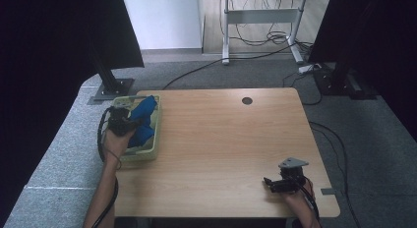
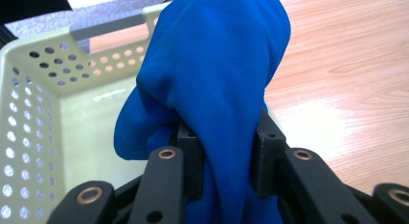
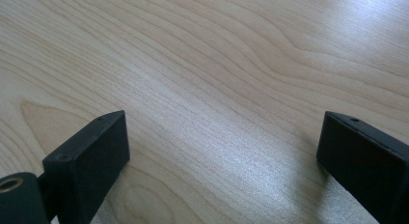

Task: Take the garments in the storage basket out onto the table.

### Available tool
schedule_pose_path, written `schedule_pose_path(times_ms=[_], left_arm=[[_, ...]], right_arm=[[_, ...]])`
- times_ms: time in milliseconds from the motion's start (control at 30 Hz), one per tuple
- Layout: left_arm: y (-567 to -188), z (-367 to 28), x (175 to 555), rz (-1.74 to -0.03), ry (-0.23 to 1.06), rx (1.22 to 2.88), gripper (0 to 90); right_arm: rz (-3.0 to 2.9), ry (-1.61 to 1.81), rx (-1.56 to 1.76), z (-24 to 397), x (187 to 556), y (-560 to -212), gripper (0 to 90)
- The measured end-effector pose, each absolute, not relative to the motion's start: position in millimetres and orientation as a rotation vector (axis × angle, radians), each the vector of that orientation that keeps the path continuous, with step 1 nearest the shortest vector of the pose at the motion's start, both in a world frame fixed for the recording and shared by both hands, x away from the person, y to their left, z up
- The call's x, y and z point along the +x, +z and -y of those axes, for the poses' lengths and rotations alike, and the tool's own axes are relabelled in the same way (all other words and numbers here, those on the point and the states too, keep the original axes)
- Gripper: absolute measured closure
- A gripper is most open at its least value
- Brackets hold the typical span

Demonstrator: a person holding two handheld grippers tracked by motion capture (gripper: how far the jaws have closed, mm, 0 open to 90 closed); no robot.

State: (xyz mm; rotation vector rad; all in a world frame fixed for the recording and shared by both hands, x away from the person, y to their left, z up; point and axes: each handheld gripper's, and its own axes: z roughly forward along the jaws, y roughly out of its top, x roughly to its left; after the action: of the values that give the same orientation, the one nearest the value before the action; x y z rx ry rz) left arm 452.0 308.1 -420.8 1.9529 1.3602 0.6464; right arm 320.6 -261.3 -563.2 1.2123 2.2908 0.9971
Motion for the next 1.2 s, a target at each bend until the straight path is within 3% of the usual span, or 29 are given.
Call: schedule_pose_path(times_ms=[1100, 1200], left_arm=[[-410.8, -250.0, 426.0, -1.184, 0.6, 1.958, 70.9], [-412.6, -229.4, 422.1, -1.137, 0.581, 1.963, 70.9]], right_arm=[[-2.29, 0.998, 1.213, 261.2, 320.5, -563.3, 4.1], [-2.291, 0.997, 1.211, 261.3, 320.6, -563.3, 4.1]])
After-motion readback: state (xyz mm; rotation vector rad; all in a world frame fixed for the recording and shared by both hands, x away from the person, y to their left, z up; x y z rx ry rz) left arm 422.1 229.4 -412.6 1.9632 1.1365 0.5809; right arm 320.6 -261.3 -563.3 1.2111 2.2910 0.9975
